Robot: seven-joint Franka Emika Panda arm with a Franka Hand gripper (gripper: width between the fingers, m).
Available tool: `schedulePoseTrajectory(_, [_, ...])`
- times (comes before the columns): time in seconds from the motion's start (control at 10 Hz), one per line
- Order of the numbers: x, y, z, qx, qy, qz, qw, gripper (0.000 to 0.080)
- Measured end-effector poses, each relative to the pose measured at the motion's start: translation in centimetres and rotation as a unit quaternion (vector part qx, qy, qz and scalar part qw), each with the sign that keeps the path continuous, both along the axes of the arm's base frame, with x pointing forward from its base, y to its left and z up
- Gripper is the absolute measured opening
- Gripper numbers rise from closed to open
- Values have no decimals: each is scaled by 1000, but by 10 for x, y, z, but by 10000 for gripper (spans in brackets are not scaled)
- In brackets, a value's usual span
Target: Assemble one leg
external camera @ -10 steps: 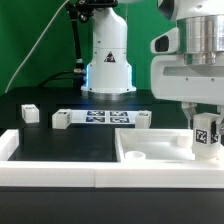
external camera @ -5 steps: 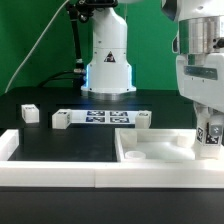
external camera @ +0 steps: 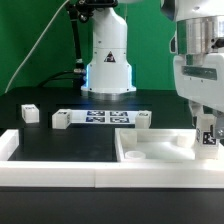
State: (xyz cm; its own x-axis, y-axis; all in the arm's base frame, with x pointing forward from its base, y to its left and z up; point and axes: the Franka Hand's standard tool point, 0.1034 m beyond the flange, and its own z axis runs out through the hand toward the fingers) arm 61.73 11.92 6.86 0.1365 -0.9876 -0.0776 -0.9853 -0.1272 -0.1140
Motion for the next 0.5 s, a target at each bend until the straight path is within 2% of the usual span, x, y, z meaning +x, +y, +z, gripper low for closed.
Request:
schedulePoseTrajectory(0.2, [0, 0, 0, -12, -9, 115, 993, 640])
schedulePoseTrajectory(0.5, [0, 7, 2, -35, -17, 288, 957, 648])
